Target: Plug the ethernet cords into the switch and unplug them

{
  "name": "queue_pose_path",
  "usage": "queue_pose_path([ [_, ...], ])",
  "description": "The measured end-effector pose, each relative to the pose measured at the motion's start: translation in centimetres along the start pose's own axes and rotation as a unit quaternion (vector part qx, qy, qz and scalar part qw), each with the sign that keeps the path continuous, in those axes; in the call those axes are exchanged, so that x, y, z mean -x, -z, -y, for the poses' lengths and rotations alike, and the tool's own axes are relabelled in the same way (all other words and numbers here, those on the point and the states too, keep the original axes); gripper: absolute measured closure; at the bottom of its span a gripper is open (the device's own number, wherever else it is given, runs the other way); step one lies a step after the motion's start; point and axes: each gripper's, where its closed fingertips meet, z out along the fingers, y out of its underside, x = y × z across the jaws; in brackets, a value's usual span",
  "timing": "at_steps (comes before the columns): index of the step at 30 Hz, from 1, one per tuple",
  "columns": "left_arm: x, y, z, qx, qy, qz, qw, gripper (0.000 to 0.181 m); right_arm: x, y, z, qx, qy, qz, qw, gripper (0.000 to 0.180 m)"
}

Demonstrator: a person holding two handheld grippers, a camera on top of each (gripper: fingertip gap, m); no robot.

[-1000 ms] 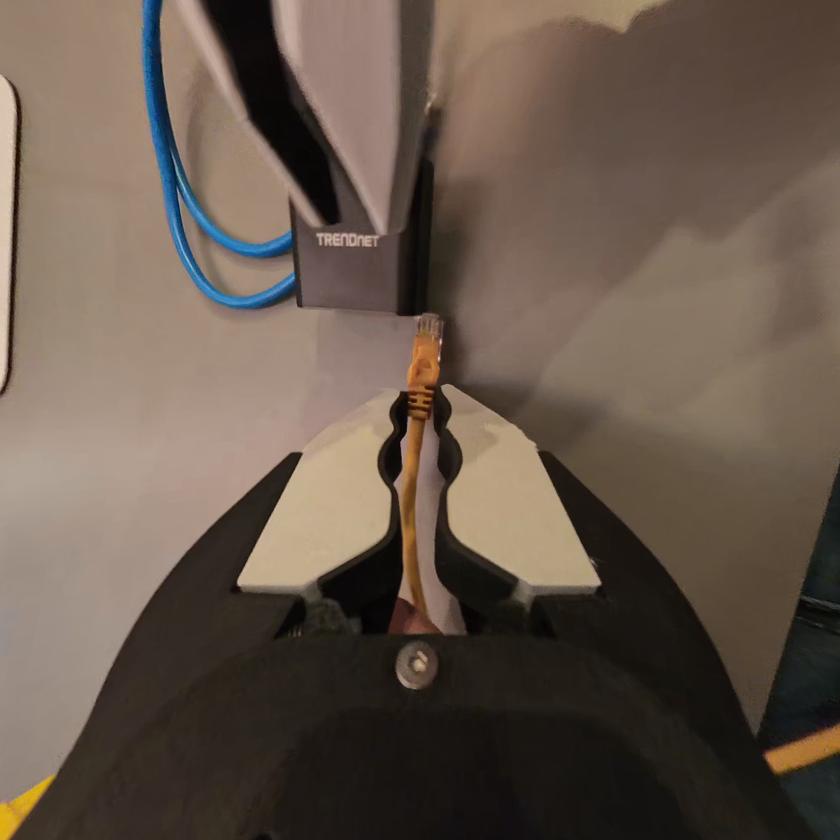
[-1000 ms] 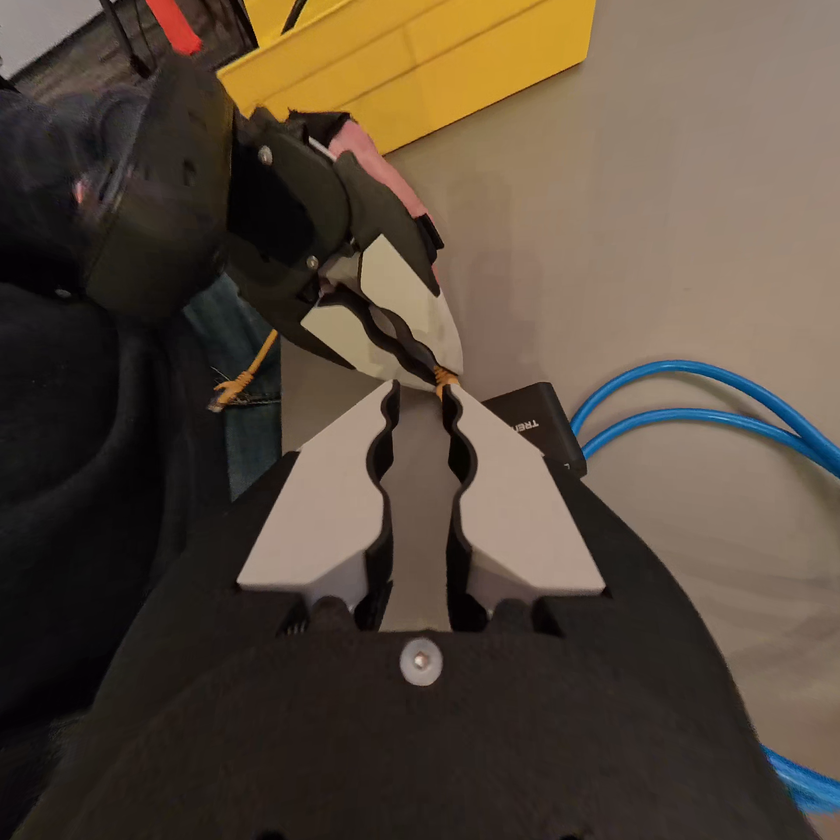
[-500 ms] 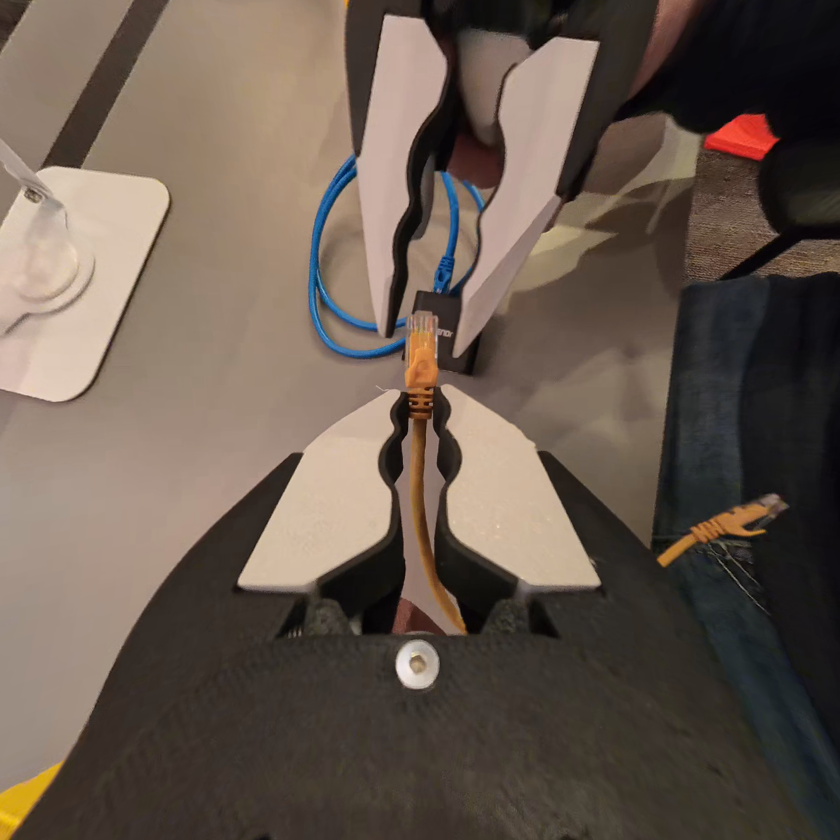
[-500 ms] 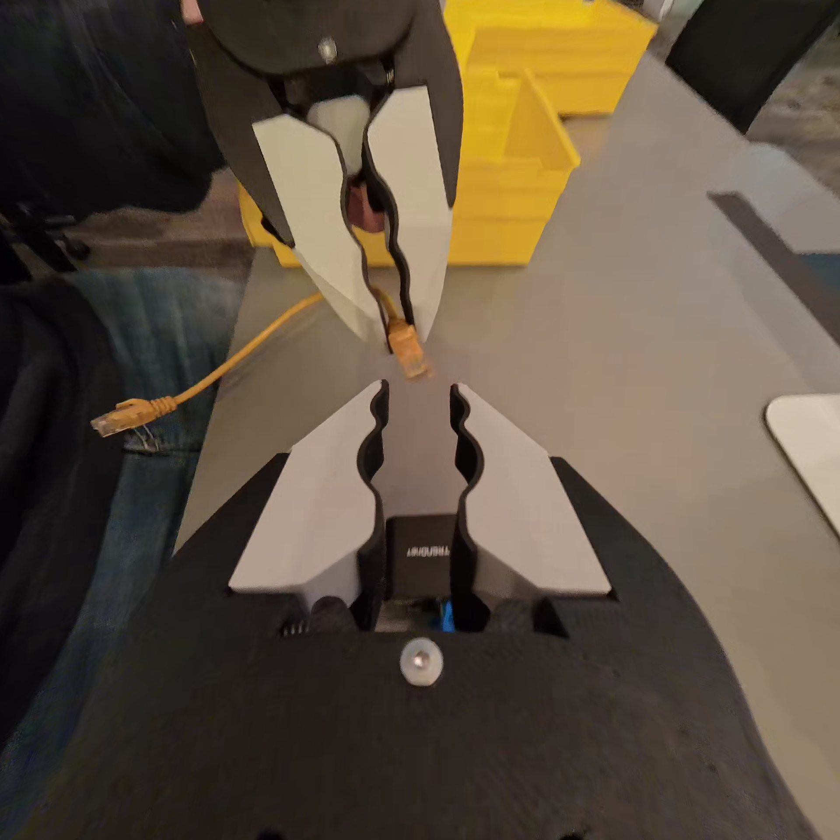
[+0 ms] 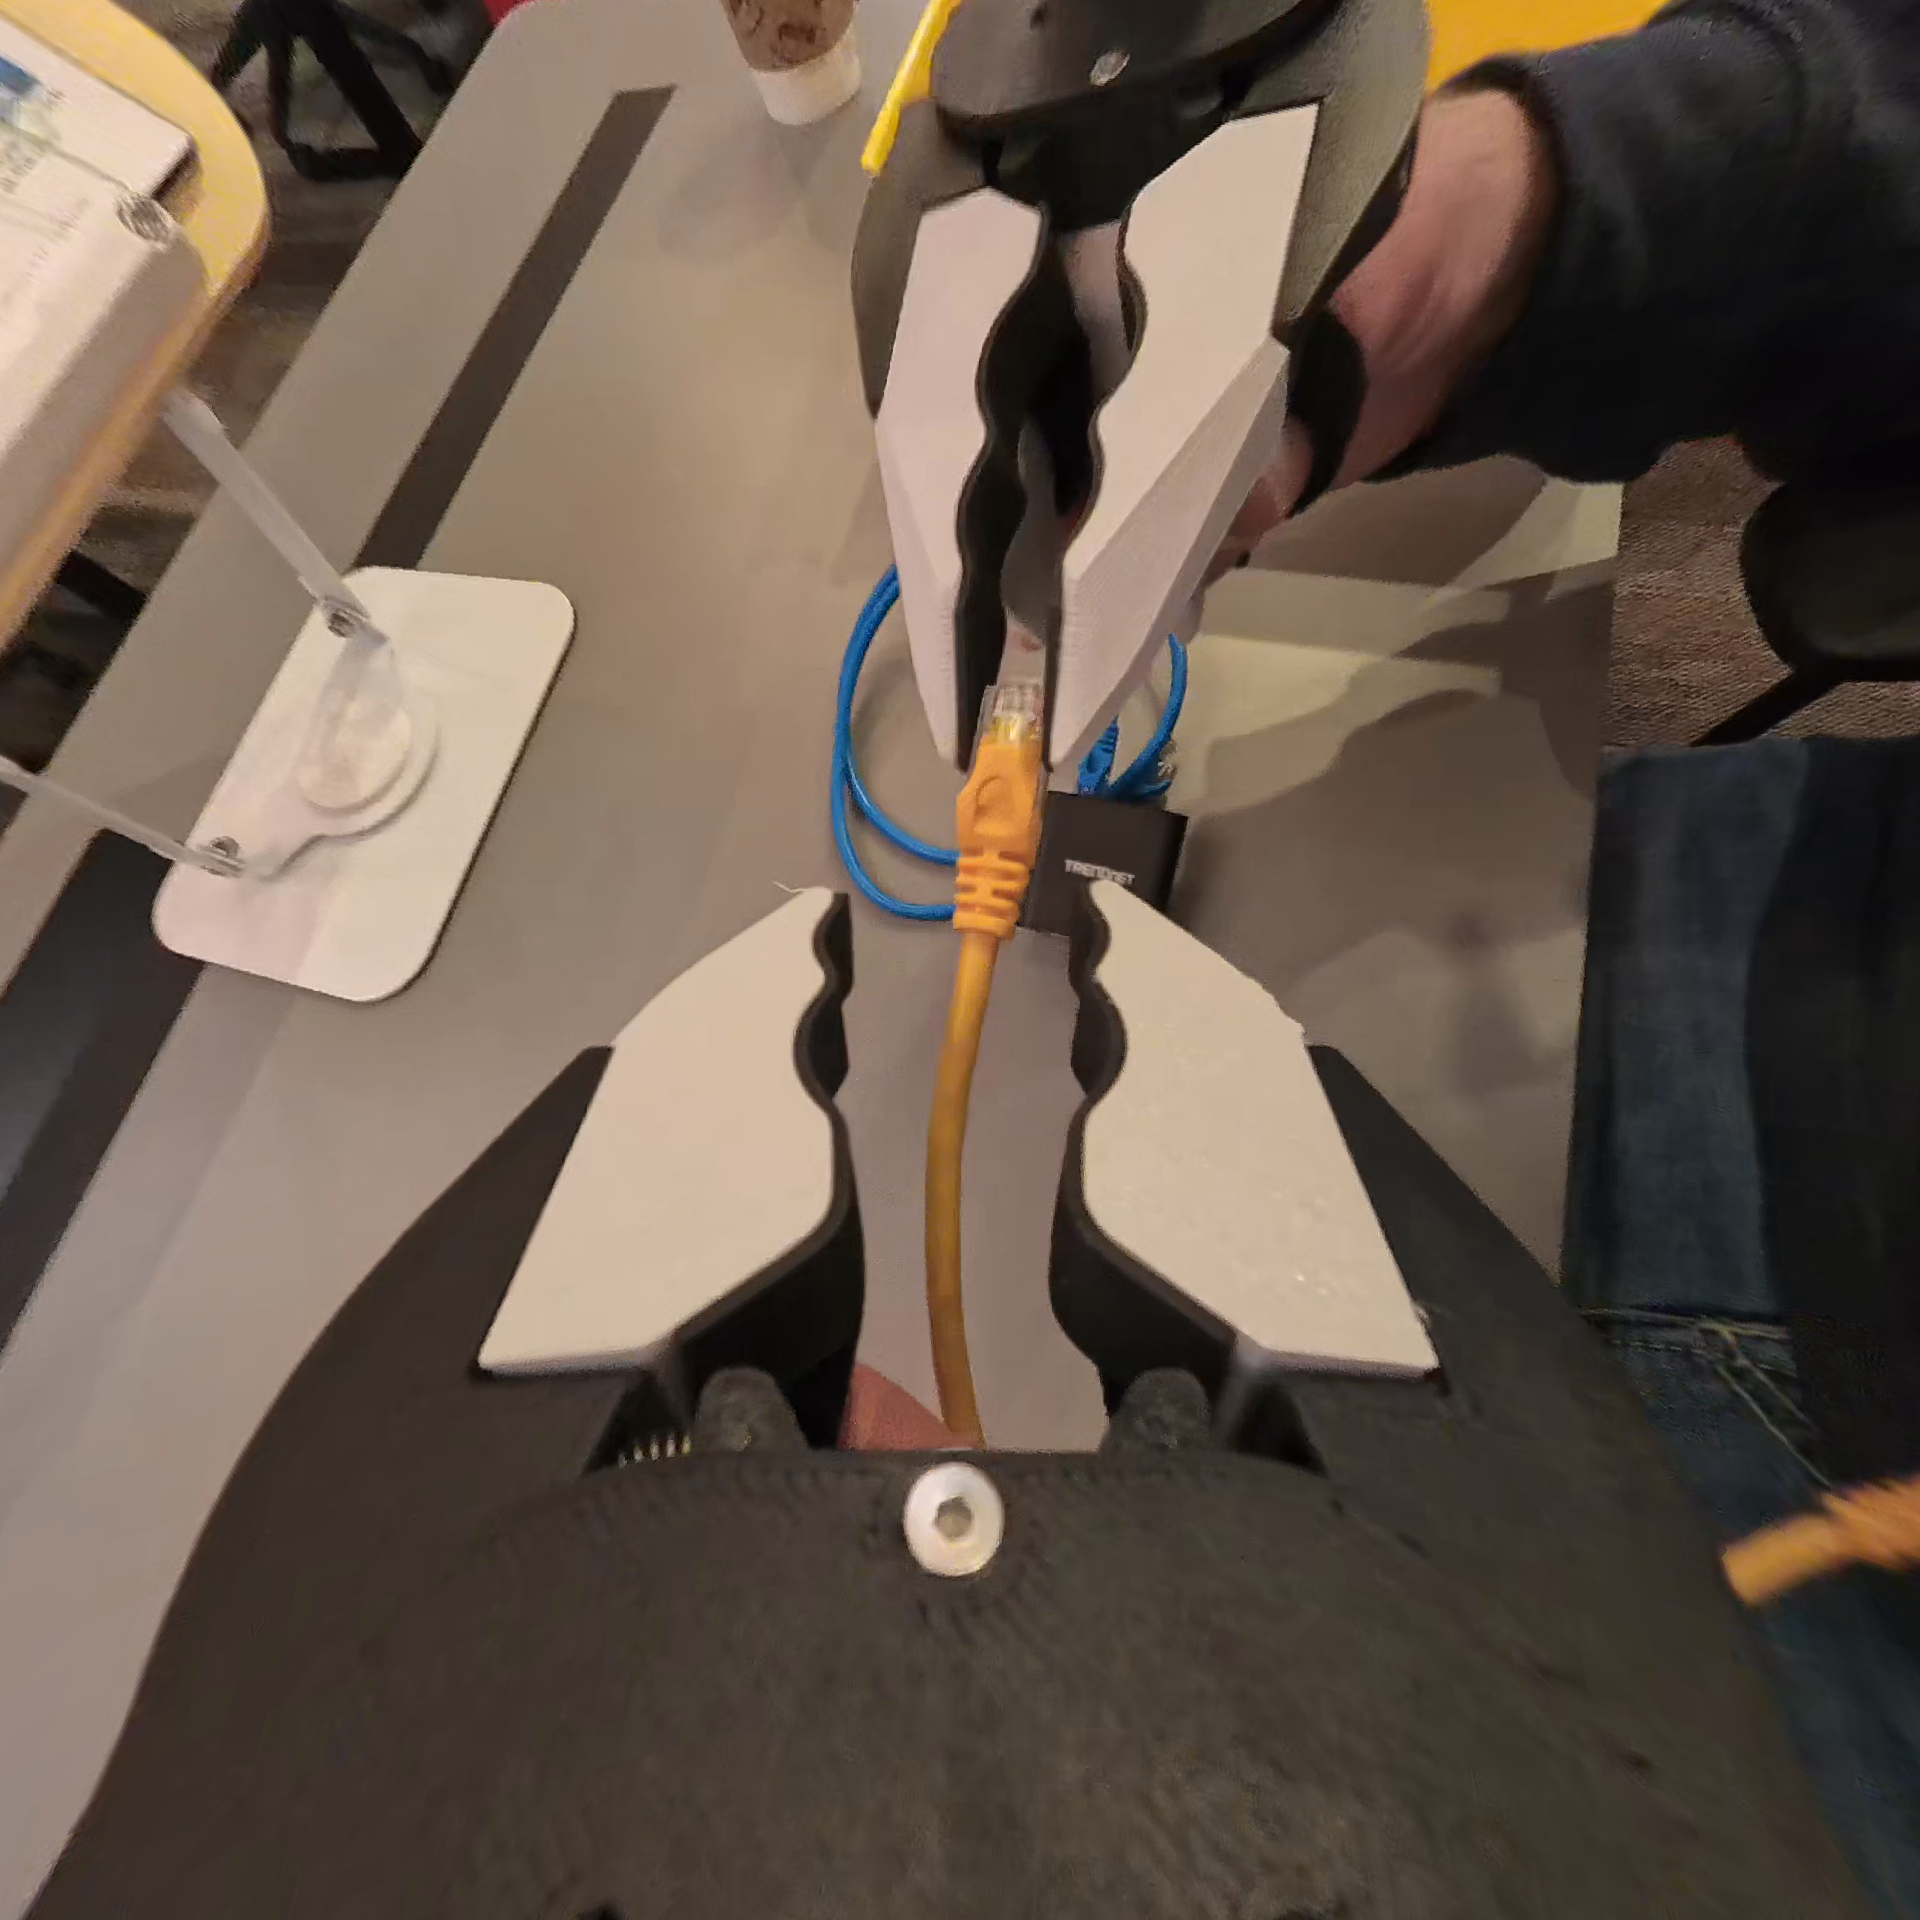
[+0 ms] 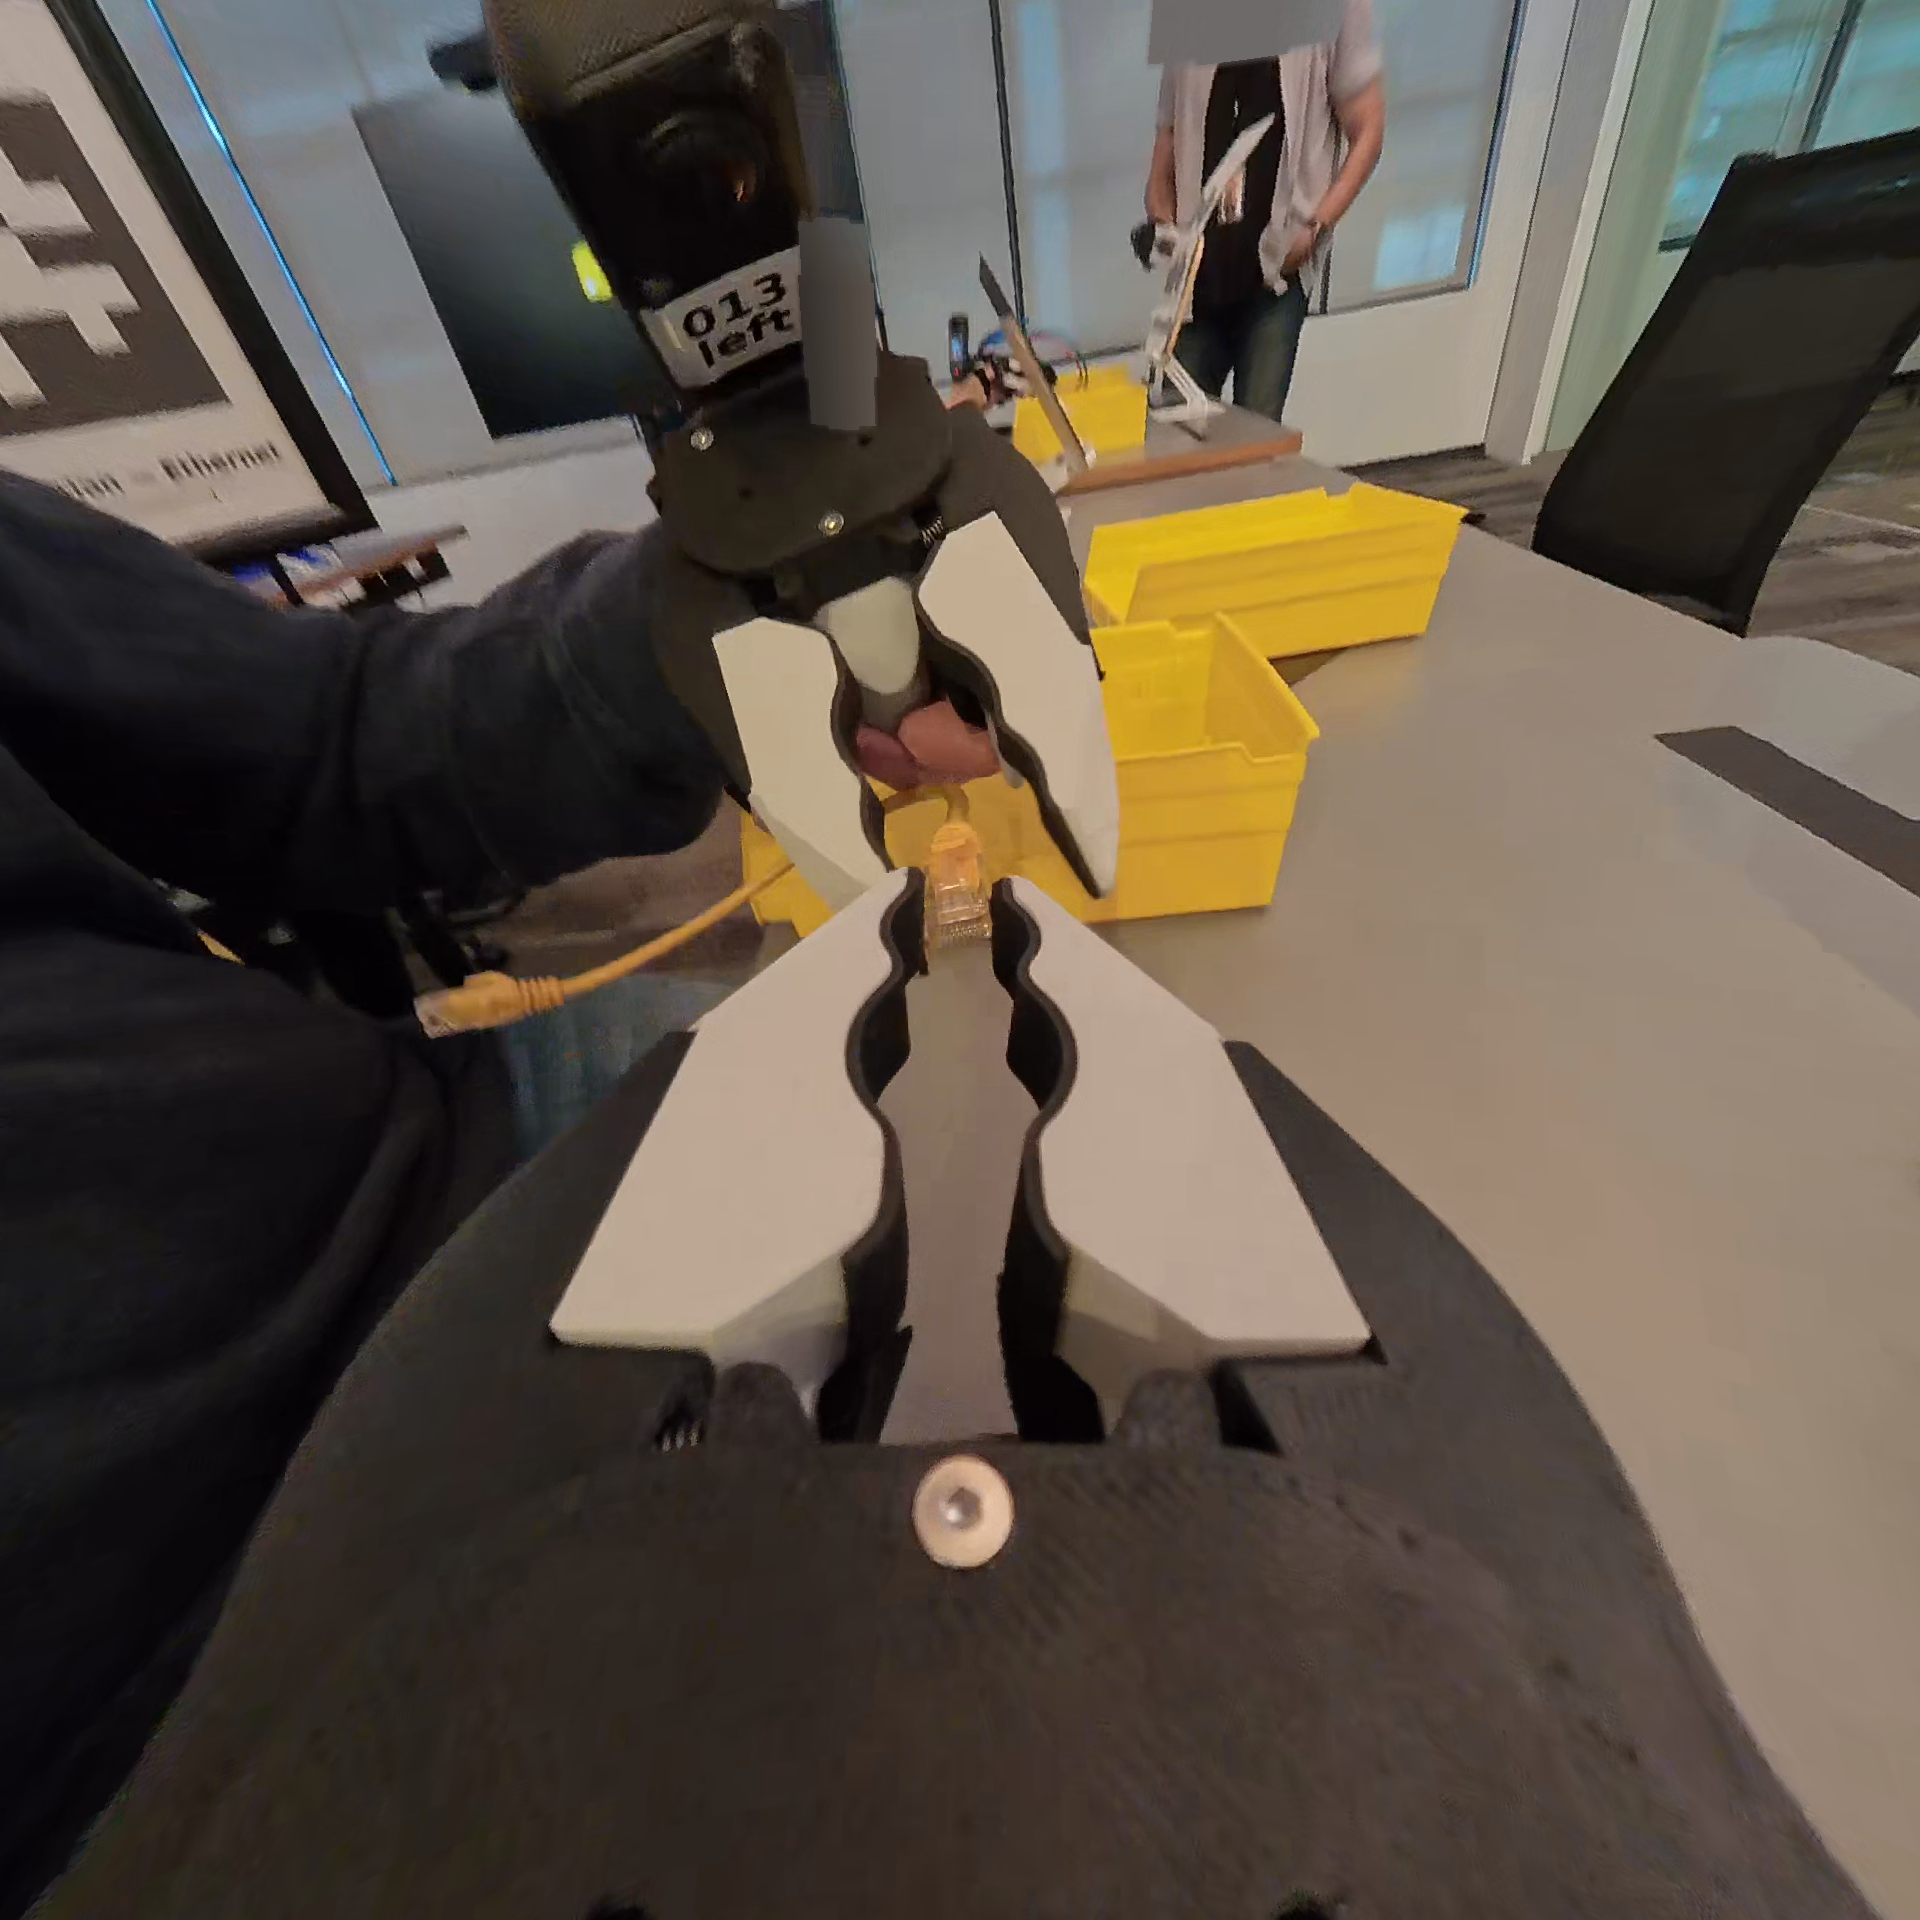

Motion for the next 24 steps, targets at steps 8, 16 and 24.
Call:
queue_pose_path([
  [8,0.6,1.7,3.8,-0.081,0.004,-0.014,0.997,0.156,-0.2,0.7,1.9,-0.093,-0.041,0.027,0.994,0.168],
  [16,-0.4,1.1,4.1,-0.188,0.103,-0.046,0.976,0.163,0.0,1.3,2.4,-0.137,-0.050,0.041,0.988,0.169],
  [24,-0.7,0.7,4.2,-0.203,0.116,-0.059,0.970,0.169,0.0,1.4,2.6,-0.140,-0.042,0.043,0.988,0.169],
])
